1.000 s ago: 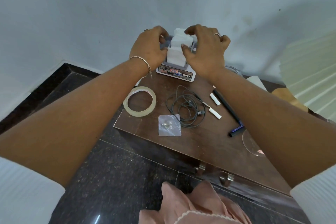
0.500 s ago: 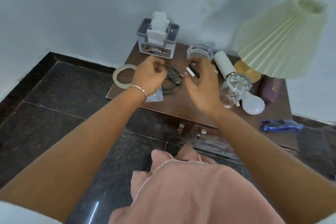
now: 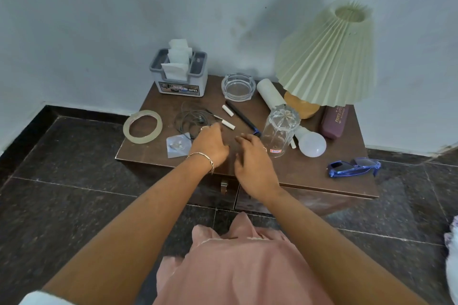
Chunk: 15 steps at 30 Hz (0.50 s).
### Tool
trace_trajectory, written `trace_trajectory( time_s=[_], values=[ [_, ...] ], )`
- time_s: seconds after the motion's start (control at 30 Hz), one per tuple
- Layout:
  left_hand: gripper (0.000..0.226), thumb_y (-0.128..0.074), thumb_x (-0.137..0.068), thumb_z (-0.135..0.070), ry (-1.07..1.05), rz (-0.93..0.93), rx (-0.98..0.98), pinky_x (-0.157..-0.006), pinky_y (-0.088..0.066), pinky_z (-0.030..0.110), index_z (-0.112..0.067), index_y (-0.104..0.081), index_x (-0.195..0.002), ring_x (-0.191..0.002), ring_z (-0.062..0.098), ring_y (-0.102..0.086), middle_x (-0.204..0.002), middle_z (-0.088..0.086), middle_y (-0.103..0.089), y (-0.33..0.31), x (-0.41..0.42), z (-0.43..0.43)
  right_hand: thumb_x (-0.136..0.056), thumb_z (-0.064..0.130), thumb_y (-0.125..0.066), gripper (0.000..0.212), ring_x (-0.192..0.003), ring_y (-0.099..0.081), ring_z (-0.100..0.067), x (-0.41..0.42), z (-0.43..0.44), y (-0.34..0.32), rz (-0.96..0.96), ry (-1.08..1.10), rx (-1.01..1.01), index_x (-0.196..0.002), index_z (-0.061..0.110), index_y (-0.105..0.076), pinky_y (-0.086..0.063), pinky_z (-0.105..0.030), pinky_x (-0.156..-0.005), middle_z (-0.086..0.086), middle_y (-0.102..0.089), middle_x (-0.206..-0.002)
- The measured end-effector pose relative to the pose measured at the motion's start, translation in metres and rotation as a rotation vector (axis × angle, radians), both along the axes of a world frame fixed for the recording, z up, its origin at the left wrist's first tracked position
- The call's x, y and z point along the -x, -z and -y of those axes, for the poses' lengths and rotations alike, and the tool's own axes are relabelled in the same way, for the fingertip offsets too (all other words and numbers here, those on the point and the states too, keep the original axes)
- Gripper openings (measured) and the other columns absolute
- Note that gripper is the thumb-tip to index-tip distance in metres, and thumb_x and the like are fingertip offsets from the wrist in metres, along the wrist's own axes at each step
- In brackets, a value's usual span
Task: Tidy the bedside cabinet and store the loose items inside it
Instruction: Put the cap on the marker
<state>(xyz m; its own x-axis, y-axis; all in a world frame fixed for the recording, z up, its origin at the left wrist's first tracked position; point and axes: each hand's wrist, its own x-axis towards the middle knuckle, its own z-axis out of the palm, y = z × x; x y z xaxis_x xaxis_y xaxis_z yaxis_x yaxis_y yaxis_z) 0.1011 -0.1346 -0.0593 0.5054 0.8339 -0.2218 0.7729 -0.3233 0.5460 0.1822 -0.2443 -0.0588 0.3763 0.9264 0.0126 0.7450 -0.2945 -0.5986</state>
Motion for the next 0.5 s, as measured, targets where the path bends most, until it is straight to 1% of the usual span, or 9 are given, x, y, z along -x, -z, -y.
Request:
trace_trajectory(
  time_s=[0.1,0.17,0.2,0.27,0.33,0.4,0.5],
  values=[
    [0.039,-0.058,-0.084,-0.013,0.116,0.070,-0.192,-0.098,-0.043,0.041,-0.014,-0.056,-0.122,-0.112,0.032,-0.053,-0.119,0.014,-0.057,0.000,-0.015,-0.024,-0.089,0.005,-0.052,0.053,-0.135,-0.034,-0.027,0.002,-0.018,0.004,0.083,-0.019,0.074,-0.140,0.003,-0.038,-0.033,-0.032,-0.110,-0.015,-0.033,-0.144],
    [0.038,-0.056,-0.088,-0.013,0.272,0.067,-0.323,-0.101,-0.040,0.040,-0.021,-0.058,-0.124,-0.116,0.030,-0.050,-0.123,0.009,-0.057,-0.005,-0.029,-0.043,-0.088,0.004,-0.053,0.057,-0.136,-0.031,-0.029,0.004,-0.025,0.008,0.131,0.005,0.108,-0.141,0.000,-0.034,-0.033,-0.032,-0.110,-0.017,-0.031,-0.144],
    [0.037,-0.055,-0.090,-0.013,0.351,0.035,-0.374,-0.102,-0.040,0.041,-0.024,-0.058,-0.126,-0.118,0.029,-0.048,-0.127,0.006,-0.057,-0.009,-0.037,-0.051,-0.087,0.004,-0.053,0.060,-0.137,-0.028,-0.029,0.005,-0.027,0.011,0.140,0.026,0.115,-0.143,-0.001,-0.031,-0.032,-0.031,-0.110,-0.017,-0.030,-0.144],
    [0.035,-0.052,-0.094,-0.015,0.510,-0.101,-0.497,-0.099,-0.042,0.043,-0.027,-0.058,-0.126,-0.119,0.028,-0.046,-0.131,0.003,-0.056,-0.018,-0.052,-0.064,-0.086,0.006,-0.056,0.067,-0.139,-0.022,-0.029,0.006,-0.028,0.015,0.164,0.055,0.119,-0.146,-0.002,-0.026,-0.032,-0.031,-0.111,-0.016,-0.027,-0.146],
    [0.035,-0.049,-0.095,-0.013,0.682,-0.284,-0.649,-0.093,-0.045,0.042,-0.024,-0.058,-0.126,-0.119,0.028,-0.046,-0.128,0.004,-0.057,-0.023,-0.065,-0.068,-0.084,0.007,-0.058,0.072,-0.141,-0.019,-0.029,0.007,-0.027,0.020,0.210,0.048,0.125,-0.147,-0.003,-0.024,-0.031,-0.032,-0.113,-0.018,-0.026,-0.147],
    [0.035,-0.046,-0.094,-0.010,0.820,-0.410,-0.753,-0.090,-0.046,0.041,-0.021,-0.058,-0.125,-0.119,0.028,-0.046,-0.127,0.005,-0.056,-0.022,-0.075,-0.067,-0.085,0.008,-0.057,0.070,-0.141,-0.019,-0.030,0.006,-0.027,0.025,0.255,0.035,0.130,-0.147,-0.003,-0.025,-0.029,-0.032,-0.114,-0.019,-0.026,-0.147],
    [0.030,-0.046,-0.094,-0.012,0.959,-0.525,-0.881,-0.086,-0.046,0.040,-0.019,-0.060,-0.120,-0.115,0.028,-0.050,-0.122,0.006,-0.056,-0.016,-0.082,-0.062,-0.089,0.009,-0.051,0.063,-0.141,-0.020,-0.031,0.006,-0.024,0.031,0.244,0.035,0.115,-0.146,-0.003,-0.027,-0.031,-0.034,-0.112,-0.019,-0.028,-0.147]
  ],
)
